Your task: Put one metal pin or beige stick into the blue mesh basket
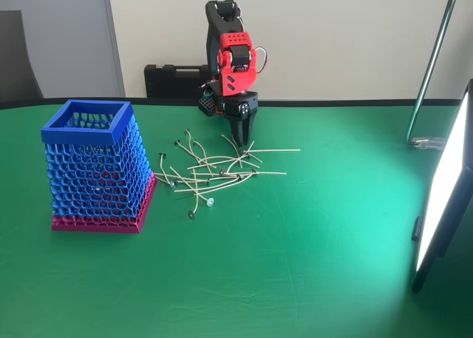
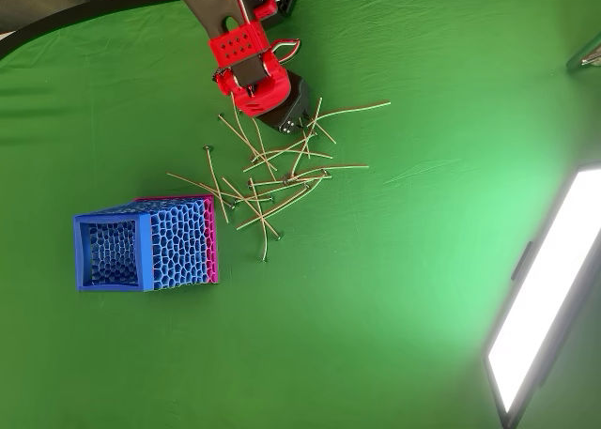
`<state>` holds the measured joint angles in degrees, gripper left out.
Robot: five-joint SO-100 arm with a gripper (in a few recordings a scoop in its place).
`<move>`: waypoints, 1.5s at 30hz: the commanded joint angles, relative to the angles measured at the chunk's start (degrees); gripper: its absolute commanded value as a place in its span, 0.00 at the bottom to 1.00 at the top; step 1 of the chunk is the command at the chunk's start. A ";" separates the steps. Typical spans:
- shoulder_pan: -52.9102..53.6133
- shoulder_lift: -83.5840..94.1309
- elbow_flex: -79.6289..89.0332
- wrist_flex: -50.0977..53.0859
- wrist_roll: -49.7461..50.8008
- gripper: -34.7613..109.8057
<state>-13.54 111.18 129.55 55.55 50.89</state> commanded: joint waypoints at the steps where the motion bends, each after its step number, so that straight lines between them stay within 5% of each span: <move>1: 0.18 -0.09 0.26 -0.53 -0.53 0.34; 45: 0.79 -3.43 2.55 -6.94 -1.49 0.35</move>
<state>-12.48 107.84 132.63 49.31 49.75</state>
